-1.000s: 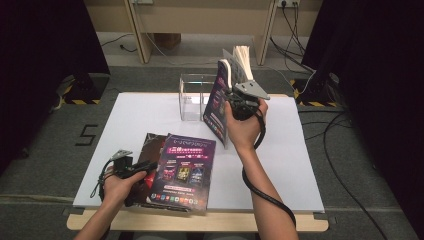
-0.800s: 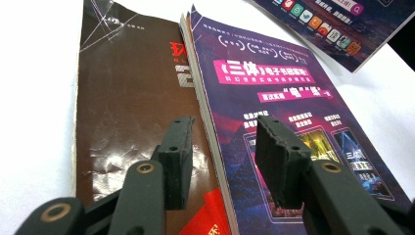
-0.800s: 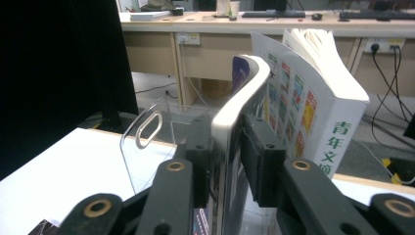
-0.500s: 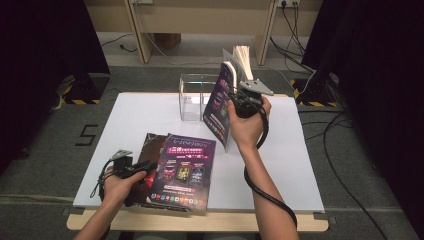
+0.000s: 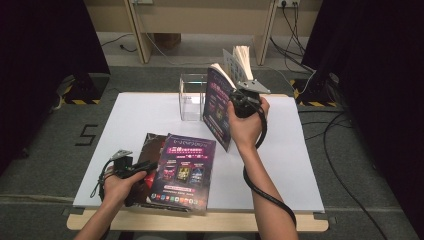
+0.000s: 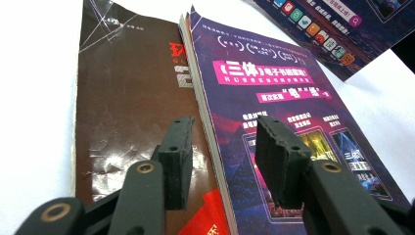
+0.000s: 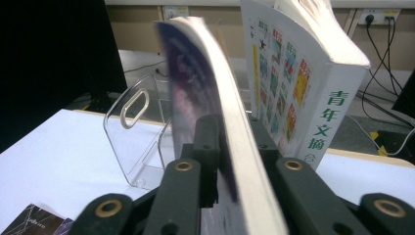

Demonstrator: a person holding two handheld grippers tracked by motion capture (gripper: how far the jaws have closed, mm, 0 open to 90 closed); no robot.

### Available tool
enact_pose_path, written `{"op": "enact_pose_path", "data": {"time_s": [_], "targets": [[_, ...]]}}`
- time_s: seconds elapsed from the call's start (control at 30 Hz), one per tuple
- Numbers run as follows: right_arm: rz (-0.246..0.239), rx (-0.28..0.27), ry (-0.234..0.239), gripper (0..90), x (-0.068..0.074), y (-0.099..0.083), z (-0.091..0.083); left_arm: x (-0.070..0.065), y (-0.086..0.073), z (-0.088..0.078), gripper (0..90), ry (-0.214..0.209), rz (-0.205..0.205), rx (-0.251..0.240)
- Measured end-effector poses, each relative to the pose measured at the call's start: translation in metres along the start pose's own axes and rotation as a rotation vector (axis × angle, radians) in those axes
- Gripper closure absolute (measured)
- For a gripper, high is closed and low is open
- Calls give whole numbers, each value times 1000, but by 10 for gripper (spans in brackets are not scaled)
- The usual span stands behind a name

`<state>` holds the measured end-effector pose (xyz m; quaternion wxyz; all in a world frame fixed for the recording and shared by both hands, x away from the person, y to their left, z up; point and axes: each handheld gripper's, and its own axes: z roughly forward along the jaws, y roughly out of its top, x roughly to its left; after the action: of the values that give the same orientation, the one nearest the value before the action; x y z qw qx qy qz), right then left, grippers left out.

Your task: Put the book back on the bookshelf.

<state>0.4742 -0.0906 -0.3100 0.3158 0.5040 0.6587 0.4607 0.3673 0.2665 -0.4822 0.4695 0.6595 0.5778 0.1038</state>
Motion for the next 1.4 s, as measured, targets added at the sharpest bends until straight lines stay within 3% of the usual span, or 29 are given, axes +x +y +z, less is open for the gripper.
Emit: {"op": "enact_pose_path", "data": {"time_s": [0.23,0.5,0.93,1.23,1.4], "targets": [[9,35,14,828,2,5,1,0,0,0,573,-1,2,6],[1,-21,32,830,9,8,2,1,0,1,573,-2,2,6],[18,-54,16,830,16,20,20,3,1,0,574,3,-2,2],[16,-99,-20,830,16,28,33,2,1,0,574,0,-2,-2],[22,-78,-41,829,15,24,44,2,0,0,574,2,-1,2]]}}
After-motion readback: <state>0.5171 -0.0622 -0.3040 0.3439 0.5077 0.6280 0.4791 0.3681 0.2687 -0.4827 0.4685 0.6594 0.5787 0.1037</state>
